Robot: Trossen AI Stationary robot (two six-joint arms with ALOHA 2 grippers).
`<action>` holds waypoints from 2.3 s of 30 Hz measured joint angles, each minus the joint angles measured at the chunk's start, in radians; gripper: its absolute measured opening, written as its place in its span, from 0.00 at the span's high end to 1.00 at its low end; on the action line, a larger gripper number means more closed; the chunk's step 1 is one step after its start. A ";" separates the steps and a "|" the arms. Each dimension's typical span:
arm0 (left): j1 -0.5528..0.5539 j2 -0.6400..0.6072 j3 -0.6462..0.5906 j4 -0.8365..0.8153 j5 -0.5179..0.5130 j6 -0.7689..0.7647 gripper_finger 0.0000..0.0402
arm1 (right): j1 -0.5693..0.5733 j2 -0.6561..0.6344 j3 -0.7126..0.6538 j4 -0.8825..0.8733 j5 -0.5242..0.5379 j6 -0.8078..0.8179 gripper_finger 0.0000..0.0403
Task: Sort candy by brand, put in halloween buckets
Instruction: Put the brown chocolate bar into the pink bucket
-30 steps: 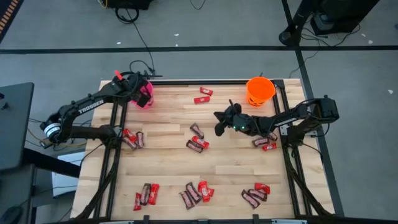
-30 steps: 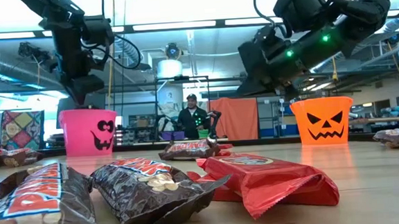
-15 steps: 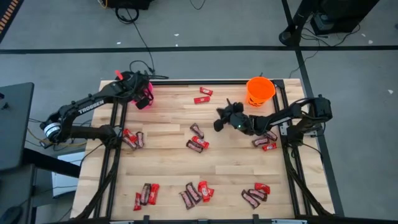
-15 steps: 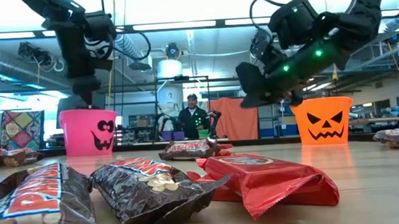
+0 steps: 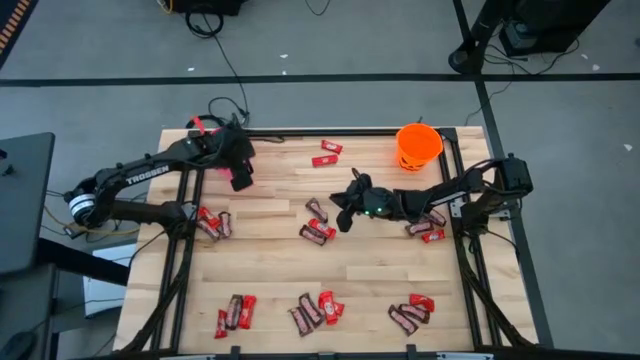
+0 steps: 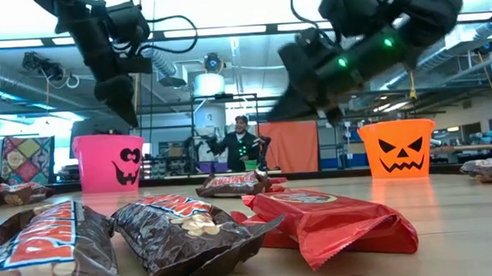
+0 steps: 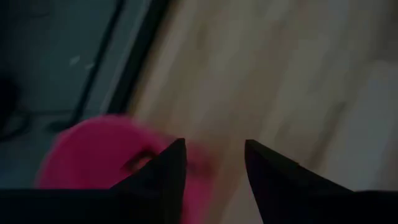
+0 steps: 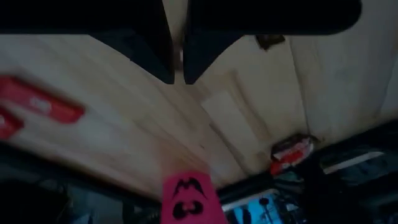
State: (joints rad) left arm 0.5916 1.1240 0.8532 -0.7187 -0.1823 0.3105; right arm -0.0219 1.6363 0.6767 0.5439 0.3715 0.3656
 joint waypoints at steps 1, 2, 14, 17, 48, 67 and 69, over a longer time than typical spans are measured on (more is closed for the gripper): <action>-0.015 0.000 0.000 0.009 0.023 -0.005 0.58 | 0.000 0.000 0.018 -0.010 0.002 -0.008 0.88; -0.029 0.000 0.000 0.017 0.052 -0.019 0.58 | 0.000 0.000 0.034 -0.014 0.009 -0.007 0.87; -0.205 0.058 -0.040 0.321 0.309 -0.234 0.58 | 0.024 -0.001 0.067 -0.183 0.053 0.097 0.87; -0.231 0.130 -0.041 0.387 0.308 -0.259 0.58 | 0.027 -0.001 0.067 -0.259 0.032 0.106 0.86; -0.234 0.721 0.057 0.759 0.494 -0.221 0.51 | -0.099 -0.001 0.066 -0.336 0.049 -0.032 0.86; -0.240 0.729 0.055 0.765 0.521 -0.235 0.97 | -0.136 -0.001 0.066 -0.335 0.046 -0.160 0.86; -0.240 0.729 0.055 0.760 0.520 -0.236 0.98 | -0.136 -0.001 0.066 -0.336 0.045 -0.160 0.86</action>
State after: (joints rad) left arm 0.3511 1.8526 0.9085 0.0408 0.3381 0.0750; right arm -0.1581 1.6352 0.7425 0.2083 0.4168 0.2058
